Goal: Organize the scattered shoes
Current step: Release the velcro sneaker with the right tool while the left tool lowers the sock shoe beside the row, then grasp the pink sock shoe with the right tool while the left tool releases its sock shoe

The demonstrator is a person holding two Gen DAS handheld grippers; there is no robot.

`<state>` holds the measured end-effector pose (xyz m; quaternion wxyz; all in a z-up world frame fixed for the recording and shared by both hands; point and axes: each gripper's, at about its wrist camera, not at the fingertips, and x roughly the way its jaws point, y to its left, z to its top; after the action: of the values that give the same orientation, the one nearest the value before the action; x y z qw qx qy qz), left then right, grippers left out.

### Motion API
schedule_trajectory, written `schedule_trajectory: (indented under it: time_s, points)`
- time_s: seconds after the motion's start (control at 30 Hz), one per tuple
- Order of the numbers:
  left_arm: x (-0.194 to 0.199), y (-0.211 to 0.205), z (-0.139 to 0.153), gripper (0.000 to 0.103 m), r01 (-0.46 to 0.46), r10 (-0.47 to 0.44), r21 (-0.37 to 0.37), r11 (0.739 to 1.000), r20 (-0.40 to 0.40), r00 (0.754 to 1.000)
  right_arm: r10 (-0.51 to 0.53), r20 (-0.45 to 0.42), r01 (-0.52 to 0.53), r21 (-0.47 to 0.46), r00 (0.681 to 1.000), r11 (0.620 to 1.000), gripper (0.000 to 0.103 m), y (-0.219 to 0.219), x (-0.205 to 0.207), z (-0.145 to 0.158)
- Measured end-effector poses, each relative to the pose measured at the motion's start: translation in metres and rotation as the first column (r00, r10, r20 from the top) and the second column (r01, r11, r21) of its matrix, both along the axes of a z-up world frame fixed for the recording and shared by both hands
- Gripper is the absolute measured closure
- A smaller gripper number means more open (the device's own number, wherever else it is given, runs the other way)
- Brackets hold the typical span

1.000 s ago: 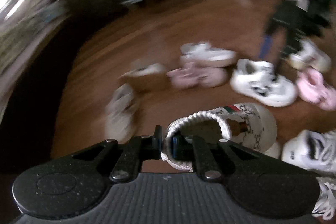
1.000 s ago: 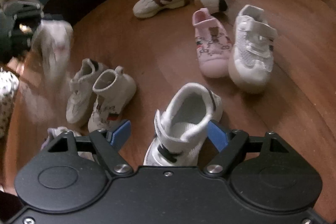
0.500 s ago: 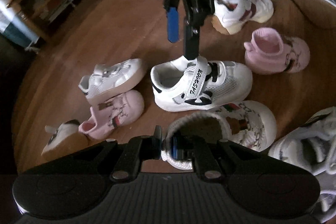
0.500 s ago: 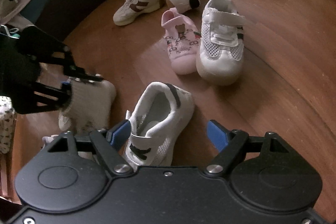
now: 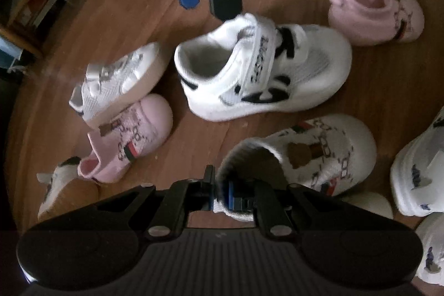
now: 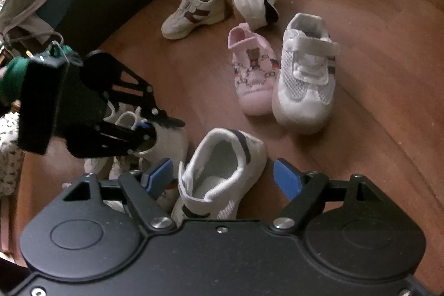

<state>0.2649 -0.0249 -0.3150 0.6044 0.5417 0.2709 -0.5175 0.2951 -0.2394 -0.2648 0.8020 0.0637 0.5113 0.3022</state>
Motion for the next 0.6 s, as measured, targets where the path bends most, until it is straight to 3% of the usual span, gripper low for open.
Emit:
schedule_trajectory:
  time_s: [0.1, 0.17, 0.2, 0.3, 0.37, 0.43, 0.57, 0.6]
  points:
    - [-0.001, 0.002, -0.002, 0.086, -0.060, 0.061, -0.021, 0.998, 0.014, 0.998, 0.038, 0.045, -0.036, -0.031, 0.998, 0.999, 0.027, 0.010, 0.017, 0.015]
    - [0.004, 0.004, 0.006, 0.060, -0.127, 0.126, -0.048, 0.991, -0.009, 0.992, 0.062, 0.086, -0.057, -0.057, 0.994, 0.997, 0.031, 0.018, 0.029, 0.025]
    - [0.006, 0.006, 0.010, 0.038, -0.149, 0.148, -0.065, 0.987, -0.026, 0.989, 0.069, 0.115, -0.061, -0.071, 0.991, 0.996, 0.033, 0.022, 0.036, 0.030]
    - [0.014, 0.015, 0.030, 0.036, -0.227, 0.218, -0.141, 0.964, -0.073, 0.973, 0.075, 0.187, -0.055, -0.108, 0.980, 0.993, 0.033, 0.033, 0.055, 0.039]
    - [0.014, 0.025, 0.048, 0.036, -0.282, 0.271, -0.205, 0.937, -0.078, 0.959, 0.056, 0.186, -0.032, -0.130, 0.981, 0.991, 0.033, 0.041, 0.076, 0.038]
    - [0.013, 0.039, 0.067, 0.036, -0.343, 0.331, -0.280, 0.896, -0.092, 0.939, 0.040, 0.170, -0.018, -0.127, 0.985, 0.992, 0.033, 0.044, 0.090, 0.033]
    - [0.009, 0.072, 0.096, 0.036, -0.469, 0.450, -0.406, 0.784, -0.149, 0.881, 0.036, 0.141, -0.015, -0.150, 0.989, 0.989, 0.038, 0.058, 0.114, 0.020]
    - [0.007, 0.078, 0.099, 0.036, -0.488, 0.466, -0.418, 0.766, -0.163, 0.870, 0.036, 0.136, -0.015, -0.154, 0.990, 0.988, 0.039, 0.061, 0.120, 0.017]
